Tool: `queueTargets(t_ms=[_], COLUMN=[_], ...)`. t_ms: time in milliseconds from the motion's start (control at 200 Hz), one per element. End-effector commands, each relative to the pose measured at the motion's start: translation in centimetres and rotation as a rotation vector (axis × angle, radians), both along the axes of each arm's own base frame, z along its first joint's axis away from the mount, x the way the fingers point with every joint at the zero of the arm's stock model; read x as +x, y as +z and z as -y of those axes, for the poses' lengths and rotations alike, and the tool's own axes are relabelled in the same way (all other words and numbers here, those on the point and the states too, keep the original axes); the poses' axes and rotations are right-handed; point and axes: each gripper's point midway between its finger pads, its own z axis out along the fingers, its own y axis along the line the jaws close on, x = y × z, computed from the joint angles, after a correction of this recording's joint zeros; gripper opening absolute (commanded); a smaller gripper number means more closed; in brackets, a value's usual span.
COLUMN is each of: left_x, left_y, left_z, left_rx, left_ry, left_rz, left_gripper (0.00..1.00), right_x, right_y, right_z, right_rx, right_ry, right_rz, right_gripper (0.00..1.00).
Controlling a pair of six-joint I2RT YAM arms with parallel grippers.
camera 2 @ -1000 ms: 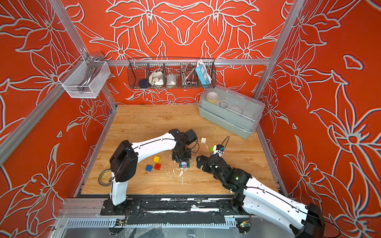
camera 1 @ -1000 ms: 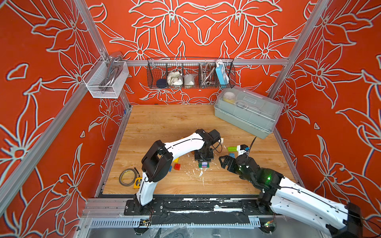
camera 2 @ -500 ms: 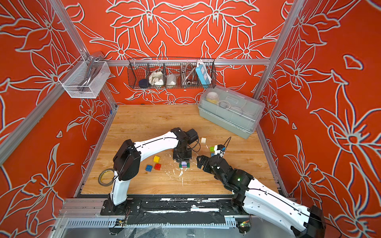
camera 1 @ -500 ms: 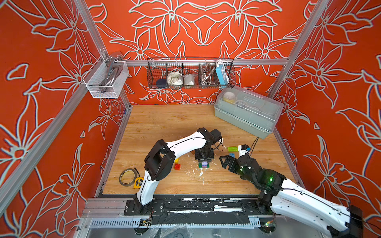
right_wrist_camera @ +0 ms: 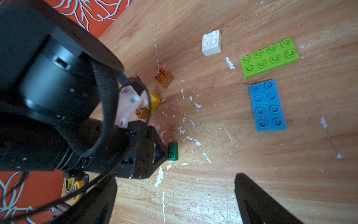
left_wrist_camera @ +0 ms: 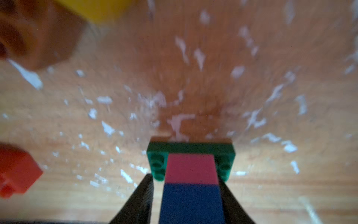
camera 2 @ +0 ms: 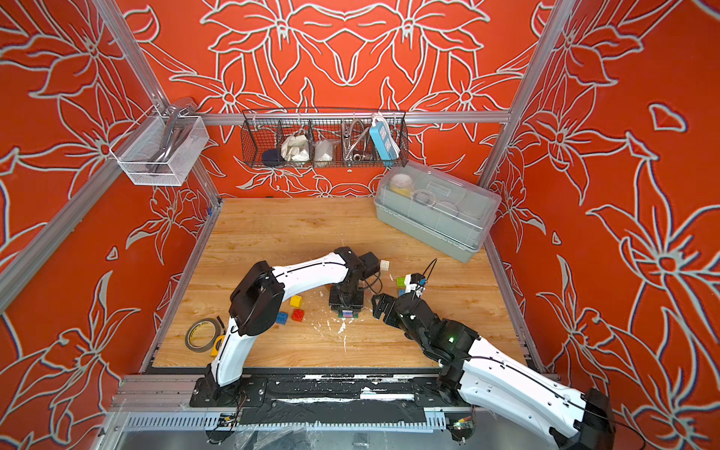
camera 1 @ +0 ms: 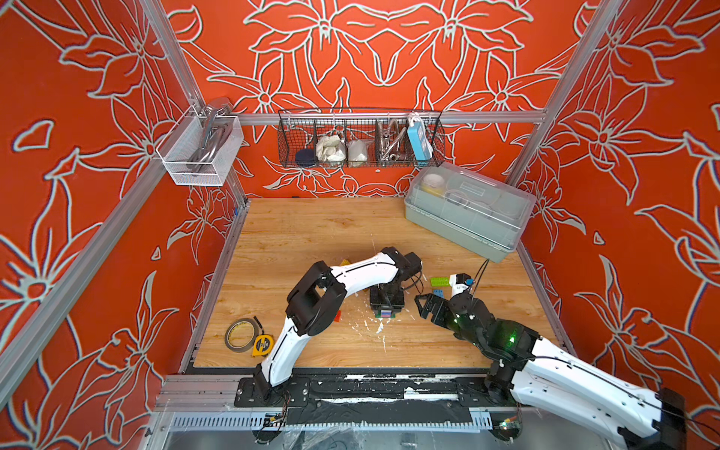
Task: Assemble the number 1 with lego
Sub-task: Assemble the lego brick with the lego brick.
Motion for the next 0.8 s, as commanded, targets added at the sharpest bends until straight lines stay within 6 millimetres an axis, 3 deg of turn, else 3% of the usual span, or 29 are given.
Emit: queueTargets(t_ms=[0,315,430,470,540,661,791], left_x=[-0.7,0.8,1.4,1.6,1.9,2.2,3.0], left_y=[-0.7,3.4,5.3,6.0,7.1,8.7,10.8], left_z=[-2.4,-1.4,-0.9,-0.7,-0.9,-2.5,-5.9], left_rx=[0.129,0.078,0.039,0.028,0.013,-0.007,-0.066], left_ry=[-0.021,-0.035,-0.035,-0.034,-0.025,0.031,0.157], left_rz=[-0.018,0.062,0.095,0.107,0.124,0.159,0.218], left_gripper=[0.58,0.77,0.90,0.99,0.99,0.99,0.99], right_x=[0.0,-0.1,-0.1,-0.1,-0.1,-0.1,0.0], right_y=[-0.6,-0.4,-0.3,-0.2,-0.2,-0.2,-0.1], right_z=[0.2,-0.1,0.0,0.0,0.1,0.2,0.0], right_rx=[-0.016,-0.021,-0.022,-0.022,-0.021,-0.017,-0.014], right_ry=[0.002,0.024,0.023,0.022,0.021,0.019,0.021], right_rz=[-0.002,-0.003,0.001,0.003,0.005,0.012,0.019], right_gripper=[1.00,1.00,1.00,1.00,1.00,1.00,1.00])
